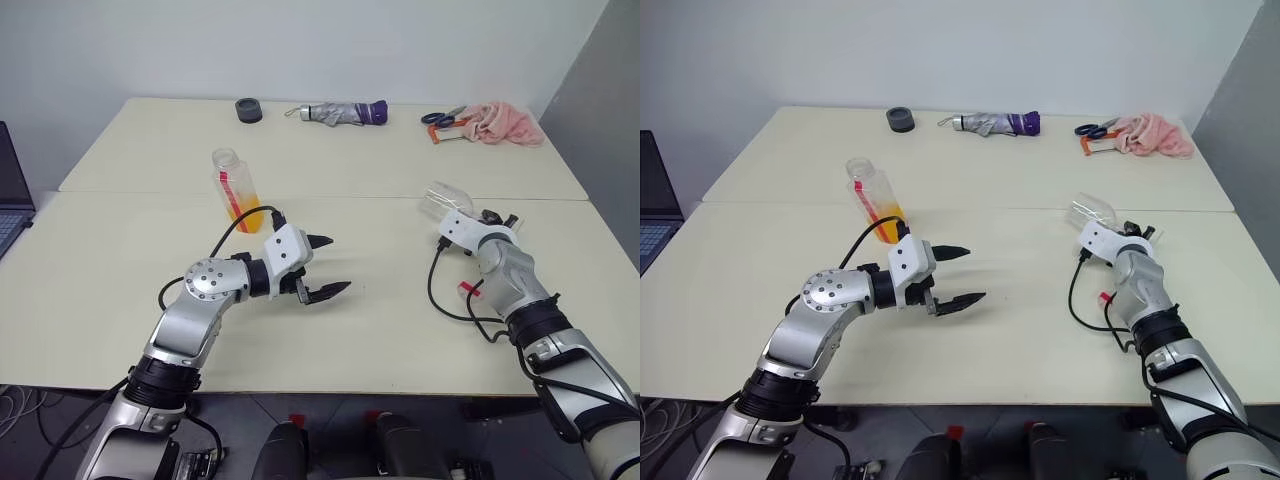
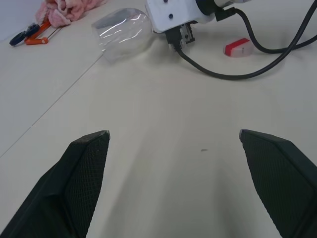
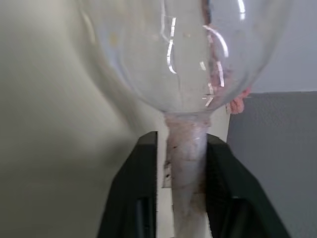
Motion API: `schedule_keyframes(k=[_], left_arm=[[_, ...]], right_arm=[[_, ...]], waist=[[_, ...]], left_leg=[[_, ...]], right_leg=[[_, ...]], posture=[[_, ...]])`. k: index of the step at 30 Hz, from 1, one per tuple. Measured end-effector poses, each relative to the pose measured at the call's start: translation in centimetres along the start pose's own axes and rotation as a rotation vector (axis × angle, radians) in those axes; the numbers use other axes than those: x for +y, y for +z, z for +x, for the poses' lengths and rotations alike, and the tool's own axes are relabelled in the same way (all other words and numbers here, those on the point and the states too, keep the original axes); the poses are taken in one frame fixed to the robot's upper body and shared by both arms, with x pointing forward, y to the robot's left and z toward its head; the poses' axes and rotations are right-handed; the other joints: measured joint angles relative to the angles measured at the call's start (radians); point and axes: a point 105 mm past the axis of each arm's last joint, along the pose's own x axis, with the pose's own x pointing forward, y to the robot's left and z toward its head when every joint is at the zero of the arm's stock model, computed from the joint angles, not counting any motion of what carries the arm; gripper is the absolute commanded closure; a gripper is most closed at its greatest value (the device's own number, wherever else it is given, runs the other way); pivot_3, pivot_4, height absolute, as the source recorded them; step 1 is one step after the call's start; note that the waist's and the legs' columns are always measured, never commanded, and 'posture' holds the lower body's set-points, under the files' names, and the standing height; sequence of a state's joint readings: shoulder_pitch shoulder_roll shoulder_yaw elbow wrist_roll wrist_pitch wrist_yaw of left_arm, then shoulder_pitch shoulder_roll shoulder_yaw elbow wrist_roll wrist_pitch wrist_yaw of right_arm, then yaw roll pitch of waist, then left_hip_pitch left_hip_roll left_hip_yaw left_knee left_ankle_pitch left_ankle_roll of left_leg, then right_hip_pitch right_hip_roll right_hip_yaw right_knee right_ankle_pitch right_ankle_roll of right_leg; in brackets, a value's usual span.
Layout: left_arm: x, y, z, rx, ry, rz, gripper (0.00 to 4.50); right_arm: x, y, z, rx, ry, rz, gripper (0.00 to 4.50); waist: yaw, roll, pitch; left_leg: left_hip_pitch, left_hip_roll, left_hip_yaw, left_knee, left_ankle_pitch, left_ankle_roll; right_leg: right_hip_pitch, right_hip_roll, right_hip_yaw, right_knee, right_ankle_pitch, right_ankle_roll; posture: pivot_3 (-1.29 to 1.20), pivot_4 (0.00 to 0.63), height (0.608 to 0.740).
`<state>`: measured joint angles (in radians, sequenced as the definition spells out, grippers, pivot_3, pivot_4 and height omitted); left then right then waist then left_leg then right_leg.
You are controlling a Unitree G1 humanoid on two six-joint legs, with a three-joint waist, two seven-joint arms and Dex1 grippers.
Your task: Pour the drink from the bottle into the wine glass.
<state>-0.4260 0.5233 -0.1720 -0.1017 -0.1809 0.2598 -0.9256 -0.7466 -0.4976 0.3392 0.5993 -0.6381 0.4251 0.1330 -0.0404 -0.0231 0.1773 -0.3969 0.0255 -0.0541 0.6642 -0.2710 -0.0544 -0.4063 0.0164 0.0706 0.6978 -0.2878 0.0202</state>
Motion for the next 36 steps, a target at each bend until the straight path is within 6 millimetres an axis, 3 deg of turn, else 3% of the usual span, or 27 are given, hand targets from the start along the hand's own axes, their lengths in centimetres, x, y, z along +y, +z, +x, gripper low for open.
schedule_keyframes(k=[1, 5, 9, 11, 16, 20, 23, 28, 36], left_arm=[[0.0, 0.0, 0.0, 0.001, 0.002, 0.002, 0.0], [0.3, -0.5, 0.0, 0.013, 0.026, -0.011, 0.0], [0.3, -1.5, -0.5, 0.036, 0.062, -0.065, 0.0], [0.5, -2.1, -1.0, 0.046, 0.093, -0.114, 0.0], [1.6, -2.1, -2.4, 0.04, 0.171, -0.197, 0.0], [2.2, -2.3, -3.3, 0.052, 0.206, -0.221, 0.0], [2.3, -2.5, -3.7, 0.064, 0.214, -0.236, 0.0], [2.0, -2.3, -4.2, 0.058, 0.193, -0.243, 0.0], [0.8, -2.9, -5.0, 0.078, 0.108, -0.276, 0.0]], right_arm=[[0.0, 0.1, 0.0, -0.004, 0.0, 0.0, 4.31], [-0.2, 1.1, -0.4, -0.047, 0.012, 0.023, 4.33], [-1.1, 3.6, -1.4, -0.149, 0.012, 0.156, 4.33], [-1.5, 5.5, -2.1, -0.217, 0.028, 0.33, 4.33], [-0.7, 12.6, -4.3, -0.507, 0.213, 0.926, 4.33], [-1.2, 15.9, -4.6, -0.651, 0.25, 1.202, 4.33], [-0.3, 17.5, -4.5, -0.704, 0.292, 1.26, 4.33], [4.5, 18.5, -5.3, -0.71, 0.412, 1.23, 4.33], [6.1, 18.0, -7.6, -0.802, 0.432, 1.17, 4.33]], waist=[[0.0, 0.0, 0.0], [-0.006, 0.0, 0.0], [-0.015, 0.0, 0.0], [-0.018, 0.0, 0.0], [-0.018, 0.001, 0.0], [-0.017, 0.001, 0.0], [-0.015, 0.001, 0.0], [-0.016, 0.001, 0.001], [-0.017, 0.001, 0.0]], left_leg=[[0.0, 0.0, 0.0, 0.0, 0.0, 0.0], [0.0, 0.0, 0.0, 0.0, 0.0, 0.0], [0.0, 0.001, 0.0, -0.001, 0.0, 0.0], [0.0, 0.002, 0.0, -0.001, 0.0, 0.0], [0.0, 0.002, -0.003, -0.001, 0.0, 0.0], [0.0, 0.002, -0.002, -0.001, 0.0, 0.0], [0.0, 0.001, -0.002, -0.001, 0.0, 0.0], [-0.001, 0.002, -0.002, -0.002, 0.0, 0.0], [0.001, 0.003, -0.002, -0.002, 0.0, 0.0]], right_leg=[[0.0, 0.0, 0.0, 0.0, 0.0, 0.0], [0.0, 0.0, 0.0, 0.0, 0.0, 0.0], [-0.001, 0.0, 0.0, 0.0, 0.0, 0.0], [-0.001, 0.0, 0.0, 0.0, 0.0, 0.0], [-0.001, 0.0, -0.002, 0.001, 0.0, 0.0], [-0.001, -0.001, -0.001, 0.001, 0.0, 0.0], [0.0, -0.002, -0.001, 0.0, 0.0, 0.0], [-0.001, -0.002, -0.001, 0.0, 0.0, 0.0], [0.0, -0.001, -0.001, 0.001, 0.0, 0.0]], posture=[[0.0, 0.15, 0.74], [0.0, 0.15, 0.74], [0.0, 0.15, 0.74], [0.0, 0.15, 0.74], [0.0, 0.15, 0.74], [0.0, 0.15, 0.74], [0.0, 0.15, 0.74], [0.0, 0.15, 0.74], [0.0, 0.15, 0.74]])
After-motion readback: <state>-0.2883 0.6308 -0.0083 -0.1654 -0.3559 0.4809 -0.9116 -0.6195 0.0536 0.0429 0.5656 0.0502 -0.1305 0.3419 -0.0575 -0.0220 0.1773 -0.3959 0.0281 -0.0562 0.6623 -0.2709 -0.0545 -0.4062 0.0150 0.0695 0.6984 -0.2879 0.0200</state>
